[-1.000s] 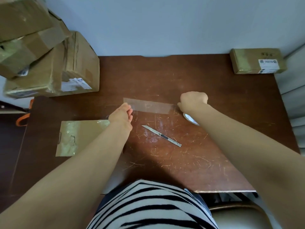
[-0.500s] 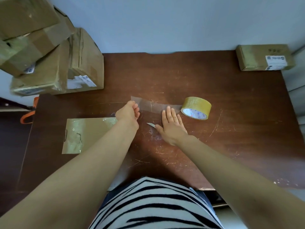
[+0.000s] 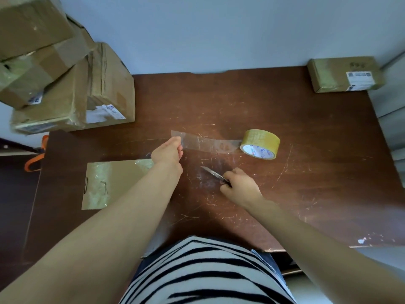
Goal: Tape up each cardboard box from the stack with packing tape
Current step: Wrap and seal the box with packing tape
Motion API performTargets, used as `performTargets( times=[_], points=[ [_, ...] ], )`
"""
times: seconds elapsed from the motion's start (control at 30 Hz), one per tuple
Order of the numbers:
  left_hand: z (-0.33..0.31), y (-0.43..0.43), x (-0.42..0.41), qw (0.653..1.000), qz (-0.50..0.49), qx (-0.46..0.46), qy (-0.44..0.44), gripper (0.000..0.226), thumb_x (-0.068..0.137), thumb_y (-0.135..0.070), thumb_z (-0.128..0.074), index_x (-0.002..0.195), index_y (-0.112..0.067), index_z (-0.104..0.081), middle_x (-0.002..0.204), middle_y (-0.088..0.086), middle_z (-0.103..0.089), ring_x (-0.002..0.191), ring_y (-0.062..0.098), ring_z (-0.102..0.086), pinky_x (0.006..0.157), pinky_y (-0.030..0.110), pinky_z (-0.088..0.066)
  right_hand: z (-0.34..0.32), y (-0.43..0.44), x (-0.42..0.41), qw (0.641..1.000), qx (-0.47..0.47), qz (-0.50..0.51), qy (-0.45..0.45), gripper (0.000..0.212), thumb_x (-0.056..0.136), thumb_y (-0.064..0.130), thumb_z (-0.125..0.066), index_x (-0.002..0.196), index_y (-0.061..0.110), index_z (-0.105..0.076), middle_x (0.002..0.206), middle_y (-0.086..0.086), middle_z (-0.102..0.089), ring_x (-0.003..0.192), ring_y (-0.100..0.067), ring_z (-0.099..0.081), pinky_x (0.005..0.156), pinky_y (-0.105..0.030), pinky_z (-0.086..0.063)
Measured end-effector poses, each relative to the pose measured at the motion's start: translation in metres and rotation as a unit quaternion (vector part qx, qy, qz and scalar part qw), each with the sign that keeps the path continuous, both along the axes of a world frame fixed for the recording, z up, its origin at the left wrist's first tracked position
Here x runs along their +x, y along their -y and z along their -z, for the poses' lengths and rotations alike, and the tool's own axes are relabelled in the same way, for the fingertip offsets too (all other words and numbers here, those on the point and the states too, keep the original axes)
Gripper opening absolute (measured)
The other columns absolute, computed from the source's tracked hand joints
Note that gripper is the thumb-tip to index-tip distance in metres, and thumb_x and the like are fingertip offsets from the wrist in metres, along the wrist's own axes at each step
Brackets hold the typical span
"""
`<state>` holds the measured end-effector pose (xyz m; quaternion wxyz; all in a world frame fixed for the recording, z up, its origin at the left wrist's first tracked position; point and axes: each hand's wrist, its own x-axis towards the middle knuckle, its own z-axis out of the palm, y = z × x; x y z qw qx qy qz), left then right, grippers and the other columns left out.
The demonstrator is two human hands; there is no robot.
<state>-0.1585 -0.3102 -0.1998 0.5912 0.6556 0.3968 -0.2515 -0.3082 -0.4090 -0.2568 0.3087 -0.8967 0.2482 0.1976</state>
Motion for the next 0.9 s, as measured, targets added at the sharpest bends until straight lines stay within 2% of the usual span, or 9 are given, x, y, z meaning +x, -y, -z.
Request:
performTargets(
  times=[0.1,0.2,0.33,0.47,0.57,0.7,0.8,0.87,0.9],
  points=[
    [0.001,0.002,0.002,1.000,0.017,0.019,0.000,0.030,0.088,-0.015,-0.067,0.059,-0.016,-0.058,0.064,-0.001,-0.057,0.060,0.008,-0.053,0.085,0.022,-0.052,-0.006,0.007,0.005,0.972,0.143,0.182,0.030,0.015,0.091,0.020,-0.053,0.089,0.010,-0.064,0.078,-0.003,-0.057,0.068,-0.020,-0.054,0.065,-0.033,-0.047],
    [0.002,0.002,0.001,1.000,0.001,0.012,0.007,0.026,0.088,-0.014,-0.068,0.063,-0.016,-0.060,0.065,0.000,-0.058,0.058,0.007,-0.053,0.083,0.022,-0.053,-0.013,0.010,0.020,0.923,0.240,0.300,0.019,0.023,0.093,0.018,-0.050,0.074,0.012,-0.062,0.061,0.001,-0.057,0.048,-0.013,-0.044,0.050,-0.028,-0.038],
    [0.006,0.001,-0.001,1.000,-0.005,0.011,0.024,0.013,0.087,-0.016,-0.070,0.075,-0.016,-0.065,0.072,-0.001,-0.063,0.063,0.006,-0.058,0.084,0.022,-0.055,-0.022,0.009,0.043,0.925,0.256,0.280,0.005,0.025,0.096,0.015,-0.041,0.081,0.008,-0.059,0.055,-0.003,-0.059,0.035,-0.018,-0.040,0.039,-0.024,-0.034],
    [0.008,0.002,-0.005,0.998,0.002,-0.007,0.059,0.004,0.089,-0.015,-0.068,0.084,-0.016,-0.067,0.073,-0.002,-0.062,0.066,0.007,-0.056,0.082,0.019,-0.048,-0.022,0.005,0.065,0.940,0.226,0.251,-0.048,0.021,0.095,0.008,-0.038,0.090,0.002,-0.057,0.058,-0.006,-0.057,0.027,-0.011,-0.038,0.032,-0.013,-0.028],
    [0.007,0.004,-0.005,0.995,0.003,-0.014,0.098,0.006,0.090,-0.014,-0.065,0.096,-0.013,-0.067,0.074,-0.003,-0.061,0.065,0.006,-0.054,0.062,0.011,-0.045,-0.016,-0.001,0.058,0.944,0.224,0.228,-0.078,0.023,0.099,0.012,-0.041,0.096,0.000,-0.060,0.060,-0.006,-0.057,0.037,-0.013,-0.043,0.034,-0.017,-0.034],
    [0.005,-0.006,0.016,0.988,0.012,-0.022,0.156,0.010,0.090,-0.011,-0.065,0.100,-0.010,-0.066,0.077,-0.001,-0.062,0.067,0.005,-0.056,0.067,0.015,-0.052,-0.009,-0.023,0.030,0.987,0.120,0.083,-0.061,0.030,0.100,0.030,-0.045,0.092,0.007,-0.062,0.077,-0.005,-0.065,0.063,-0.019,-0.059,0.057,-0.029,-0.047],
    [-0.003,-0.017,0.026,0.984,0.084,-0.046,0.150,0.008,0.088,-0.008,-0.067,0.096,-0.008,-0.066,0.077,0.001,-0.062,0.066,0.006,-0.057,0.062,0.017,-0.050,-0.012,-0.027,0.024,0.999,0.009,0.011,-0.035,0.044,0.095,0.048,-0.048,0.114,0.010,-0.057,0.107,-0.008,-0.059,0.099,-0.026,-0.057,0.076,-0.032,-0.046],
    [-0.012,-0.024,0.027,0.979,0.139,-0.088,0.123,0.002,0.087,-0.007,-0.066,0.087,-0.008,-0.065,0.072,0.003,-0.061,0.063,0.008,-0.055,0.059,0.019,-0.048,-0.022,-0.024,0.029,0.998,-0.039,-0.006,0.048,0.039,0.097,0.038,-0.046,0.122,0.012,-0.059,0.123,-0.008,-0.056,0.116,-0.029,-0.049,0.094,-0.034,-0.039],
    [-0.017,-0.027,0.027,0.974,0.168,-0.111,0.104,0.006,0.087,-0.008,-0.065,0.082,-0.009,-0.064,0.069,0.002,-0.059,0.061,0.009,-0.053,0.057,0.020,-0.046,-0.029,-0.020,0.035,0.993,-0.008,0.031,0.112,0.032,0.096,0.027,-0.046,0.119,0.012,-0.063,0.123,-0.007,-0.058,0.118,-0.027,-0.047,0.097,-0.030,-0.036]
  ],
)
